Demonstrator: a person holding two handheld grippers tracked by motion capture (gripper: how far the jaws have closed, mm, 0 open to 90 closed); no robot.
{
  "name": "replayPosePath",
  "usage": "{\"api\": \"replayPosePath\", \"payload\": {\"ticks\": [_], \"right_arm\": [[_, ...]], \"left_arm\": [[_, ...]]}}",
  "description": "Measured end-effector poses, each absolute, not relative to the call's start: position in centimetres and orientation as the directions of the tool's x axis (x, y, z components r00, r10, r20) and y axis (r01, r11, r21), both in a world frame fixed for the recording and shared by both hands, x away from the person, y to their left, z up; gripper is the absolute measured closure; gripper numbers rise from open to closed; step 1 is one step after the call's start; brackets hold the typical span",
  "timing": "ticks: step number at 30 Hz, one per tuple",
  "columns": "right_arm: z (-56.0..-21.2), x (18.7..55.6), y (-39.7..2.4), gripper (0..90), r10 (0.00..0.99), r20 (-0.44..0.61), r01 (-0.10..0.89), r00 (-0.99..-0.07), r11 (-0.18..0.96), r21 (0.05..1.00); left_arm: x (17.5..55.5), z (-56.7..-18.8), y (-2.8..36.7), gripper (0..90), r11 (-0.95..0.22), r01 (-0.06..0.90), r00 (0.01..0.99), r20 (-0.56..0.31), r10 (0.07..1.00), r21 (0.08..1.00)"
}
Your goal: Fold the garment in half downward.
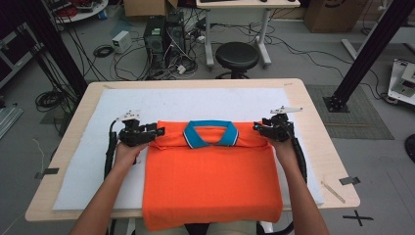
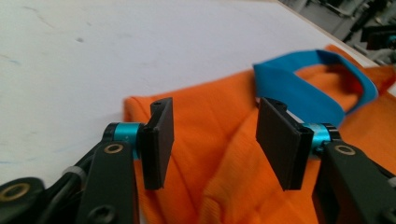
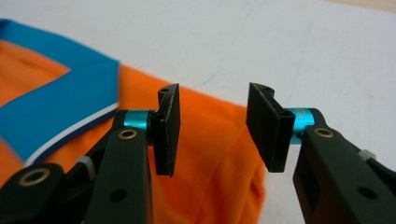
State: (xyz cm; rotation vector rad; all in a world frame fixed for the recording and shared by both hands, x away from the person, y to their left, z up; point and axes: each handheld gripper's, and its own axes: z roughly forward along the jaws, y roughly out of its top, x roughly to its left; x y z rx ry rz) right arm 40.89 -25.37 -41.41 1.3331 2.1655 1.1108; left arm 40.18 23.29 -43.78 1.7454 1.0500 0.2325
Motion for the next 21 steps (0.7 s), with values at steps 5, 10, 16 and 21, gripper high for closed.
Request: {"api": "replayPosePath", "payload": {"ticks": [5, 10, 16, 21], "right_arm": [[-41.8, 39.6, -25.0, 56.0, 0.834, 0.114, 0.580, -0.541, 0.271, 0.768], [-42.7, 38.7, -24.1, 61.9, 0.807, 0.035, 0.561, -0.589, 0.377, 0.737], [-43.1, 38.6, -23.8, 88.0, 0.804, -0.015, 0.555, -0.595, 0.424, 0.716], [-42.7, 37.8, -24.4, 88.5, 0.797, 0.016, 0.539, -0.603, 0.392, 0.745]], "left_arm": [[39.1, -44.1, 22.3, 44.1, -0.161, 0.530, 0.634, -0.262, 0.727, 0.833], [38.7, -44.8, 21.7, 60.7, -0.243, 0.530, 0.654, -0.208, 0.728, 0.813], [37.9, -44.8, 21.2, 84.2, -0.287, 0.479, 0.672, -0.137, 0.727, 0.829], [37.0, -44.5, 21.9, 85.0, -0.239, 0.458, 0.669, -0.154, 0.728, 0.856]]}}
